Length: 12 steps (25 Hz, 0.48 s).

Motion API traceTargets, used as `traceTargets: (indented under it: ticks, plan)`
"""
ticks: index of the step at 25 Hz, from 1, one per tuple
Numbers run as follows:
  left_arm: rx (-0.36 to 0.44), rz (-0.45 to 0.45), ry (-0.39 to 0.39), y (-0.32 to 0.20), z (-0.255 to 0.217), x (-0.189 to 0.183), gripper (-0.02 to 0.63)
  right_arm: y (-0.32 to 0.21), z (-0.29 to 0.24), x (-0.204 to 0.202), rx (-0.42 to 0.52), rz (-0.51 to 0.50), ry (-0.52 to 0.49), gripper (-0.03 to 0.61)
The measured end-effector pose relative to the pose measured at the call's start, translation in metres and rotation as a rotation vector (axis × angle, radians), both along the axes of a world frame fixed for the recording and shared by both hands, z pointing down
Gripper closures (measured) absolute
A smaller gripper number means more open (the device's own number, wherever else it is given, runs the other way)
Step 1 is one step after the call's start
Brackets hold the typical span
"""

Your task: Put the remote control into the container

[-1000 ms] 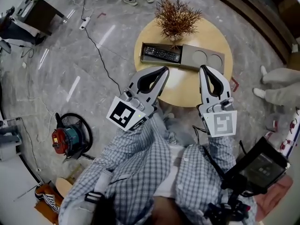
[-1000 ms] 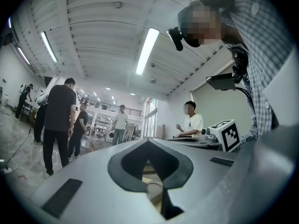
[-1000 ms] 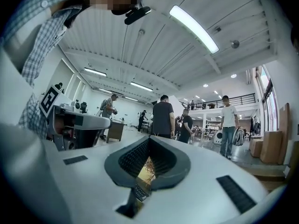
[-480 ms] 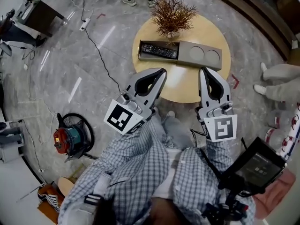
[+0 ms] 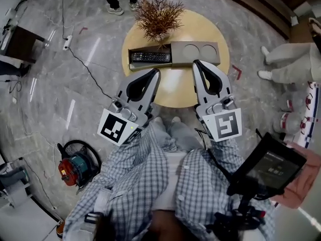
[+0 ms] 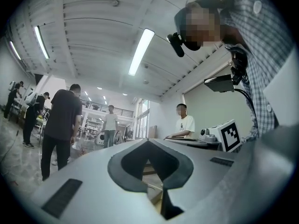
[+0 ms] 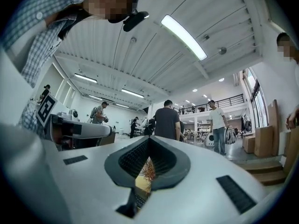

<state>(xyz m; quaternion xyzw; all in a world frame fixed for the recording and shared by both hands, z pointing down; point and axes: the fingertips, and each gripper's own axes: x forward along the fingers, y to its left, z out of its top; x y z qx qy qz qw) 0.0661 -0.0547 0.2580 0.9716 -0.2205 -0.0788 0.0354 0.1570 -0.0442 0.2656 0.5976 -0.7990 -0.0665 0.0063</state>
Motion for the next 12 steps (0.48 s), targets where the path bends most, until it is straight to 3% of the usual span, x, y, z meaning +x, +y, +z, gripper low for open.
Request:
traceTargets:
  ticks: [12]
  plan:
    - [0.016, 0.042, -0.005, -0.020, 0.004, 0.001, 0.605, -0.022, -0.015, -0.010, 0.030, 0.044, -0.041, 0.572]
